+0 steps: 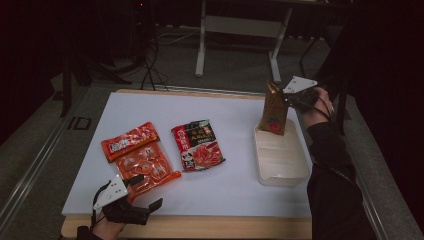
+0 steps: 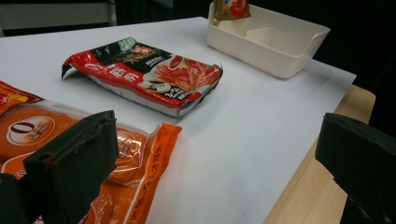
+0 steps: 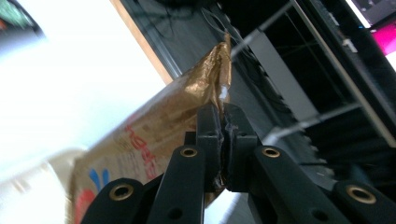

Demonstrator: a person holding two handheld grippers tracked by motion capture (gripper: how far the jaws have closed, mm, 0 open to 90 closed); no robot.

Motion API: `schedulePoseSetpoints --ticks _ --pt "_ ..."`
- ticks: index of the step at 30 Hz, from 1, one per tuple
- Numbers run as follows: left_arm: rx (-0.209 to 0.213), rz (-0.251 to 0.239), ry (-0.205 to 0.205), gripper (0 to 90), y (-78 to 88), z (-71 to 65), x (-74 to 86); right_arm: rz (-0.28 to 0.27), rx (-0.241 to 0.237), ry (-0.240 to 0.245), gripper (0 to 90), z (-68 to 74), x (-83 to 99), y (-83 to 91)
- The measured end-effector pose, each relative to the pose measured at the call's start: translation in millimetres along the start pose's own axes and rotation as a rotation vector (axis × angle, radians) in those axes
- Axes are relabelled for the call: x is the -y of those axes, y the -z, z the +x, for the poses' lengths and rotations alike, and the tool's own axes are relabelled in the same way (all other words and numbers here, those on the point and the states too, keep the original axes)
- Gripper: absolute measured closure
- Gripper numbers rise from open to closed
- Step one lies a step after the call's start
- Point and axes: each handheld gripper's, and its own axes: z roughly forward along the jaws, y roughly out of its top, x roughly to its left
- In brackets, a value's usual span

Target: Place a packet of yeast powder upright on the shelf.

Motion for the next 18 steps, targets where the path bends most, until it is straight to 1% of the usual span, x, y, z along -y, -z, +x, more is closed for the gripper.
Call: schedulePoseSetpoints --ticks 1,3,6,9,10,11,14,16,18 --pt "0.000 0.000 0.000 0.0 0.0 0.0 0.0 0.000 0.000 0.000 86.4 0.0 0.0 0.0" --pt "-0.001 0.006 -0.001 0.0 0.1 -0.2 0.5 -0.049 -0.024 -0.048 86.4 2.4 1.4 -0.6" --pt "0.001 0.003 -0.001 0.0 -0.3 0.2 0.1 -0.099 -0.069 -0.110 86.4 2.1 3.3 -0.2" --pt "0.002 0.012 -0.004 0.0 -0.9 -0.3 0.5 -0.102 -0.079 -0.107 86.3 3.0 2.6 -0.7" --pt "0.003 0.010 -0.002 0.0 -0.9 -0.3 0.3 -0.109 -0.088 -0.105 86.3 3.5 1.9 -1.0" --pt "0.003 0.008 -0.003 0.0 -0.9 -0.2 0.1 -0.117 -0.099 -0.113 86.3 4.1 1.6 -1.1" --pt "0.003 0.012 -0.005 0.0 -0.7 -0.6 0.5 -0.118 -0.121 -0.117 86.3 6.8 1.5 -3.1" --pt "0.001 0.010 -0.005 0.0 -0.4 -0.3 0.2 -0.103 -0.131 -0.113 86.3 9.6 2.6 -6.0" --pt "0.002 0.005 -0.003 0.0 -0.3 -0.4 0.1 -0.087 -0.143 -0.121 86.6 13.5 6.5 -9.5"
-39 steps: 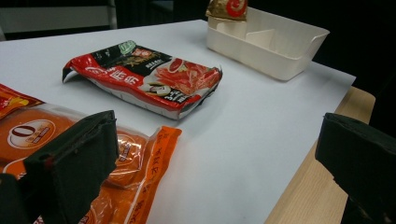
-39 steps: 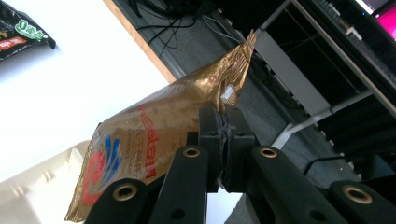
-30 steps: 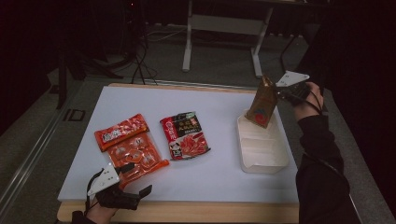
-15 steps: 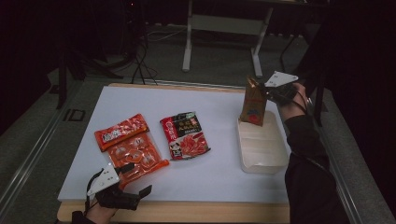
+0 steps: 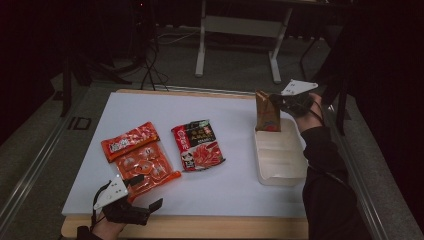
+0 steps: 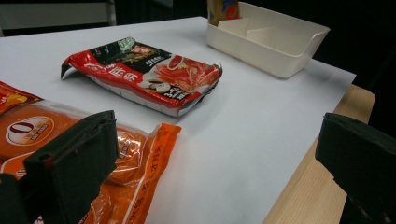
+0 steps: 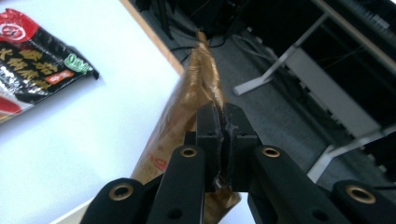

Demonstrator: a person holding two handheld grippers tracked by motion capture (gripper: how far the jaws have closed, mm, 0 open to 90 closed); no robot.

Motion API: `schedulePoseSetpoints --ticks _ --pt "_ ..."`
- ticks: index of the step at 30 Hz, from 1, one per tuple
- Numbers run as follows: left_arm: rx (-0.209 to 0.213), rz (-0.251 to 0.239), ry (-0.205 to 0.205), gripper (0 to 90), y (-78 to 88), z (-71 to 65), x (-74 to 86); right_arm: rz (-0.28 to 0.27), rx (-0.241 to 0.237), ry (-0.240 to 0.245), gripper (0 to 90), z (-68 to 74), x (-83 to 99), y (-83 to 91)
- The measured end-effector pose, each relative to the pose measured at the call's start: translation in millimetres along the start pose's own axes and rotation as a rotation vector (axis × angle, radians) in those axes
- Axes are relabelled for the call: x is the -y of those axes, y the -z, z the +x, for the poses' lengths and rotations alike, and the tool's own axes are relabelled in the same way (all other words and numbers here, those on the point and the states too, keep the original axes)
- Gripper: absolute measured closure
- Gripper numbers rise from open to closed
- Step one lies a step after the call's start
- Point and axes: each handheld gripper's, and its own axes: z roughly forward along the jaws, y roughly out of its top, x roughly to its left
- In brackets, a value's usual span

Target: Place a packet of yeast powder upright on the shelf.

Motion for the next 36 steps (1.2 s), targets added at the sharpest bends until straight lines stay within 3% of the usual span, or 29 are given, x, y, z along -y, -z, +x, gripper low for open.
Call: schedulePoseSetpoints --ticks 3,8,12,14,20,25,28,30,31,35,36 --pt "0.000 0.002 -0.001 0.0 0.4 0.0 0.2 0.026 -0.005 -0.031 86.6 2.8 14.9 -6.9" --pt "0.002 0.007 -0.004 0.0 -0.5 -0.5 0.3 0.022 0.001 -0.133 86.7 -1.9 39.1 -6.5" --pt "0.001 0.004 -0.003 0.0 -0.9 -0.5 0.0 0.010 0.006 -0.226 86.2 -6.6 49.7 -4.0" --pt "0.001 0.004 -0.006 0.0 -0.6 -0.7 0.1 0.020 0.017 -0.241 84.9 -8.0 52.2 -2.2" --pt "-0.002 -0.004 -0.012 0.0 -0.4 -0.9 -0.1 0.016 0.040 -0.236 74.6 -8.1 49.3 5.9" --pt "-0.014 -0.007 -0.023 0.0 -0.8 -0.4 -0.7 -0.037 0.063 -0.240 67.4 -9.9 40.6 23.9" --pt "-0.018 -0.038 -0.038 0.0 0.7 -0.4 -2.3 -0.058 0.061 -0.294 61.5 -9.5 36.1 35.2" --pt "-0.016 -0.052 -0.040 1.1 1.8 -0.7 -3.4 -0.064 0.071 -0.338 52.6 -6.8 32.9 43.3" --pt "-0.016 -0.052 -0.040 1.1 1.8 -0.7 -3.4 -0.064 0.071 -0.338 52.6 -6.8 32.9 43.3" --pt "-0.007 -0.025 -0.008 1.1 1.3 -1.0 -7.2 -0.100 0.083 -0.359 38.5 5.4 27.8 60.0" --pt "0.022 0.007 0.025 1.1 -0.1 -1.4 -11.5 -0.106 0.079 -0.361 37.1 9.5 27.0 64.0"
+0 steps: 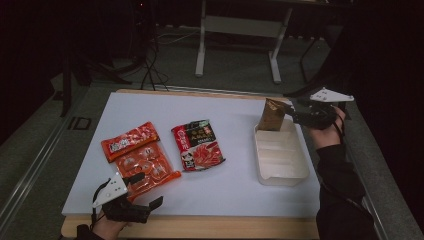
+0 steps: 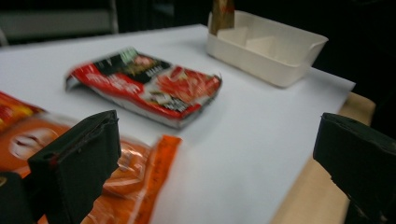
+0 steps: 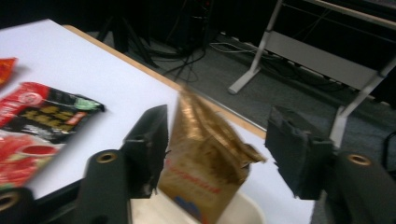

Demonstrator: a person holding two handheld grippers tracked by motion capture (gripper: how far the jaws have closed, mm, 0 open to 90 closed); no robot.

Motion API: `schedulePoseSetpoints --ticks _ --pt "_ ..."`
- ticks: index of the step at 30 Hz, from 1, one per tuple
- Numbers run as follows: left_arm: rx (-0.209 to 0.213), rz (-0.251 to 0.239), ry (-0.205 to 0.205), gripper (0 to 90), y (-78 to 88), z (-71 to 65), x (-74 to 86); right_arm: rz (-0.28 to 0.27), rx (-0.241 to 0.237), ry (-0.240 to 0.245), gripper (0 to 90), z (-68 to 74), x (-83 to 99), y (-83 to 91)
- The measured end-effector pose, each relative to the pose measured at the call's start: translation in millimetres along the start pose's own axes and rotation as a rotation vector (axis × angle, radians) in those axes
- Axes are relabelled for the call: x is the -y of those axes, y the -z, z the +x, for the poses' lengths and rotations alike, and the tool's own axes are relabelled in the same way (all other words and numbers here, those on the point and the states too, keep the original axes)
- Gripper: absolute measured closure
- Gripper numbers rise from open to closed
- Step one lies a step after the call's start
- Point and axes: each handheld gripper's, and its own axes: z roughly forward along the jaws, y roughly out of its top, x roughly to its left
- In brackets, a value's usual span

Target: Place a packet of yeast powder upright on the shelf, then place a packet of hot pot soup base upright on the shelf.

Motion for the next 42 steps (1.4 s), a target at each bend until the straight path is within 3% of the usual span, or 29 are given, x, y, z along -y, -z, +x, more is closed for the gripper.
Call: schedulePoseSetpoints --ticks 2,3,4,5,7,12,16,20,22,27,32,38,42 --pt "0.000 0.000 0.000 1.1 0.0 0.0 0.0 -0.007 -0.003 -0.007 37.1 3.6 0.3 3.2" --pt "0.007 0.013 0.008 1.1 -1.3 -0.8 -3.6 -0.007 -0.003 -0.007 32.6 3.6 0.3 3.2" --pt "0.003 0.025 0.003 1.1 -2.8 -1.4 -7.8 -0.017 -0.016 -0.055 20.9 14.8 3.0 11.5" --pt "0.012 0.024 -0.002 1.1 -2.9 -0.9 -10.0 -0.021 -0.013 -0.058 18.3 19.4 4.8 14.0" --pt "0.026 0.016 -0.004 1.1 -2.8 -0.2 -12.0 -0.031 -0.002 -0.073 17.5 27.7 8.2 19.7" --pt "0.007 0.005 -0.021 1.9 -6.8 4.9 -24.4 -0.087 -0.053 -0.154 12.8 44.5 19.7 35.7" --pt "0.010 -0.009 -0.016 4.2 -10.5 9.1 -31.1 -0.095 -0.098 -0.155 11.9 62.4 29.6 45.9" --pt "0.015 0.007 -0.015 6.5 -16.6 13.5 -35.8 -0.116 -0.121 -0.185 14.0 75.0 40.0 55.7" --pt "0.009 0.017 -0.016 7.4 -18.6 14.7 -36.5 -0.120 -0.130 -0.182 14.5 77.7 42.0 58.3" --pt "0.007 0.077 0.028 8.6 -31.7 25.1 -37.8 -0.136 -0.166 -0.137 15.9 94.2 47.9 69.3" --pt "-0.014 0.121 0.027 14.3 -43.7 32.5 -39.8 -0.176 -0.188 -0.099 15.8 108.5 48.2 80.8" --pt "-0.064 0.154 0.045 16.7 -55.2 41.6 -46.8 -0.190 -0.174 -0.074 14.1 120.4 47.5 89.9" --pt "-0.108 0.164 0.077 24.2 -59.9 49.0 -51.4 -0.199 -0.182 -0.081 14.1 126.7 48.6 93.4"
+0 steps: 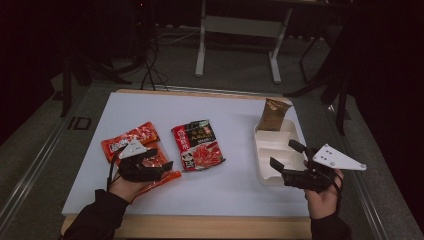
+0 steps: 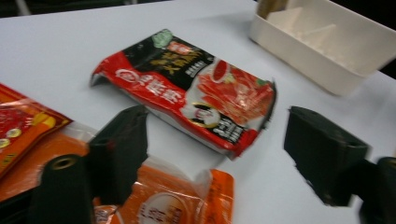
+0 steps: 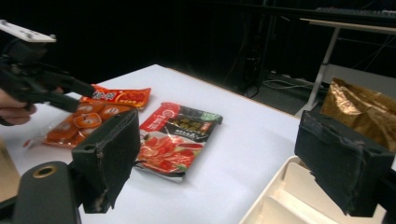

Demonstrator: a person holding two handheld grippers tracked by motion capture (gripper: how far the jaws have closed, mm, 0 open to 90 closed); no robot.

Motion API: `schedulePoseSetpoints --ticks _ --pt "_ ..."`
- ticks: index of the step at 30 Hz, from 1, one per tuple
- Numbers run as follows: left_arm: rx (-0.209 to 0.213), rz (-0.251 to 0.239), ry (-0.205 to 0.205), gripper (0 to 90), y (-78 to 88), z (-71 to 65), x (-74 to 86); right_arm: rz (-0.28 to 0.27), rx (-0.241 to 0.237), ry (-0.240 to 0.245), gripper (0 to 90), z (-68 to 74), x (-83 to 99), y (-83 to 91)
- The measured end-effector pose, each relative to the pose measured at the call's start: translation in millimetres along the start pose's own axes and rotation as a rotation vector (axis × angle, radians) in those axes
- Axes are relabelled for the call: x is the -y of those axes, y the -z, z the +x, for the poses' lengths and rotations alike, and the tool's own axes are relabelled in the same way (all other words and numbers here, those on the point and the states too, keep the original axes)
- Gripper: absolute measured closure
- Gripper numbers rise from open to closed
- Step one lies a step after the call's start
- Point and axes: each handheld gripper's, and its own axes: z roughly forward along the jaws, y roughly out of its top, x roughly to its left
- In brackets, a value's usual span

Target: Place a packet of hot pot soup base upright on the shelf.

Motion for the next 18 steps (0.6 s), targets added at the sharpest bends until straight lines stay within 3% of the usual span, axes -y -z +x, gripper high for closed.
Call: schedulePoseSetpoints --ticks 4,8,18 --pt "-0.039 0.026 0.021 34.2 -8.8 6.6 -5.4 -0.002 -0.018 -0.007 13.9 5.0 1.8 0.2" --pt "-0.086 0.054 0.026 36.8 -20.1 10.6 -10.5 -0.004 -0.038 0.005 13.9 8.7 3.3 -1.4" --pt "-0.182 0.180 -0.040 68.0 -53.7 12.7 -26.7 -0.011 -0.080 -0.001 14.0 12.0 7.8 -3.7"
